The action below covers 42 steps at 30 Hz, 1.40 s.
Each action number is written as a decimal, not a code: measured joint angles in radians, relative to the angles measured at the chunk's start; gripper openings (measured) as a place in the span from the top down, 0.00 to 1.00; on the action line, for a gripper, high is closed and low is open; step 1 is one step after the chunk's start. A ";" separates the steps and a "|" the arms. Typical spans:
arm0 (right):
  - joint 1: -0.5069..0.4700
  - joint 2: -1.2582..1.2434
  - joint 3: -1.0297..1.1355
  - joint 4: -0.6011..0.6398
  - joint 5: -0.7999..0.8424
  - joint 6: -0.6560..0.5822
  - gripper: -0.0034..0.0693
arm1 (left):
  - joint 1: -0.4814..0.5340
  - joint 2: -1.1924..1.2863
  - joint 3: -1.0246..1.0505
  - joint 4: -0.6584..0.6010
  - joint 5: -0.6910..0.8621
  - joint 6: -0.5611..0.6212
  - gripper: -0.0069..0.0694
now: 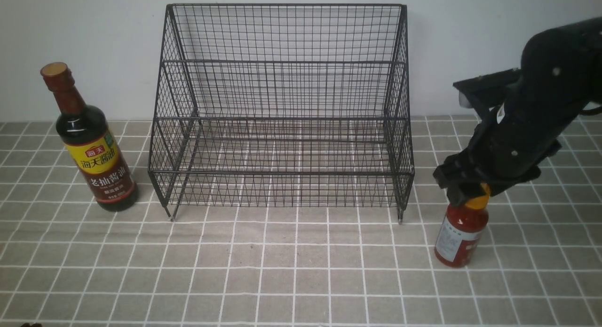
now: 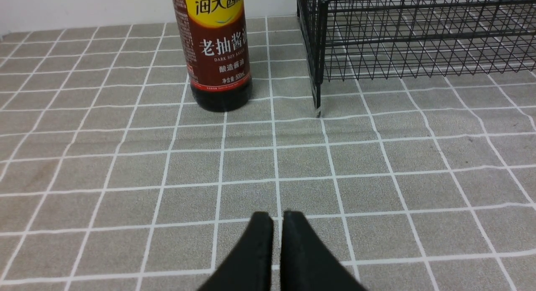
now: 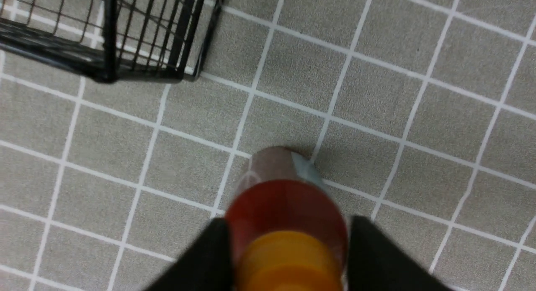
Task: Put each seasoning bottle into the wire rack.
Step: Use the right arm to grab the condiment bottle closest to it, then use the right arm to put the condiment bottle back on the shelf
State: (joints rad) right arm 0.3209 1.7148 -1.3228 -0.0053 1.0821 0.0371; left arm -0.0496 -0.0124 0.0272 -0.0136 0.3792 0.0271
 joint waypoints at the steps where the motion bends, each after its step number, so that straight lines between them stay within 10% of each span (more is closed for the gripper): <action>1: 0.000 -0.002 0.000 0.000 0.002 0.000 0.57 | 0.000 0.000 0.000 0.000 0.000 0.000 0.89; 20: 0.104 -0.081 -0.550 0.073 0.191 -0.060 0.55 | 0.000 0.000 0.000 0.000 0.000 0.000 0.89; 42: 0.198 0.240 -0.672 0.015 0.191 -0.053 0.55 | 0.000 0.000 0.000 0.000 0.000 0.000 0.89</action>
State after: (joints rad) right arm 0.5193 1.9549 -1.9951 0.0096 1.2727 -0.0161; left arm -0.0496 -0.0124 0.0272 -0.0136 0.3792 0.0271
